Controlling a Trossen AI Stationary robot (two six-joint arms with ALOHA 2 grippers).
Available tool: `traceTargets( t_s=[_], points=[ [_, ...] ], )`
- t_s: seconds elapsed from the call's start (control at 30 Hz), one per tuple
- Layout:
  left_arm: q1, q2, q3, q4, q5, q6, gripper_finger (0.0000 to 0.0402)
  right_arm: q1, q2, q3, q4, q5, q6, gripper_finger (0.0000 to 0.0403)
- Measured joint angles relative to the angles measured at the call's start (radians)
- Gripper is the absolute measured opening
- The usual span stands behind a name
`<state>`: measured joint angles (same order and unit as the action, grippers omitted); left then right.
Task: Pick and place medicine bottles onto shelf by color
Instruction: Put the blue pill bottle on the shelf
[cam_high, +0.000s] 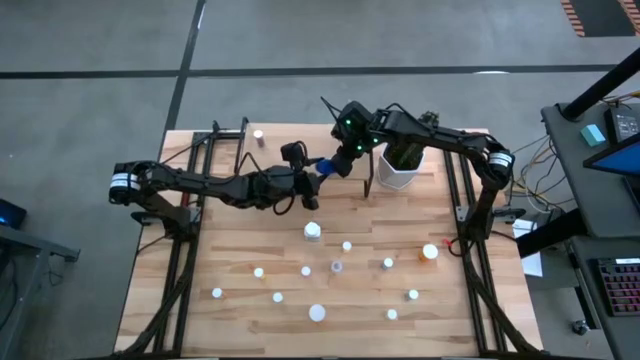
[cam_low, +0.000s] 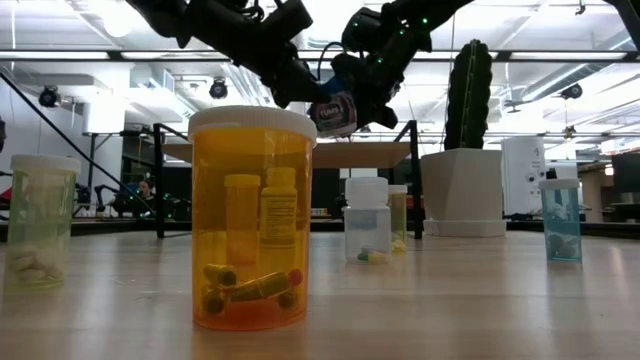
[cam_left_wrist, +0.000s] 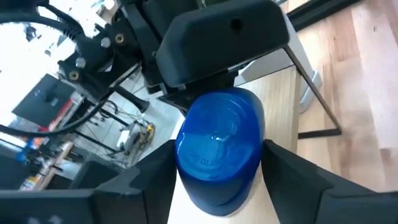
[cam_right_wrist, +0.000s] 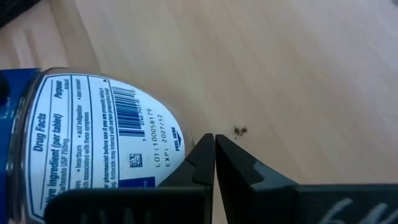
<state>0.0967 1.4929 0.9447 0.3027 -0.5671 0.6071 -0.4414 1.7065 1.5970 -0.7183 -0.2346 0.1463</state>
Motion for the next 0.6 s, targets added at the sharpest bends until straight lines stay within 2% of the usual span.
traceTargets(
  t_s=[0.27, 0.6],
  points=[
    [0.006, 0.0, 0.008, -0.002, -0.01, -0.149, 0.0189, 0.001, 0.0, 0.024, -0.01, 0.029, -0.007, 0.0008],
    [0.008, 0.002, 0.024, -0.014, -0.012, -0.201, 0.0166, 0.003, -0.005, 0.087, -0.003, 0.011, -0.007, 0.0008]
  ],
)
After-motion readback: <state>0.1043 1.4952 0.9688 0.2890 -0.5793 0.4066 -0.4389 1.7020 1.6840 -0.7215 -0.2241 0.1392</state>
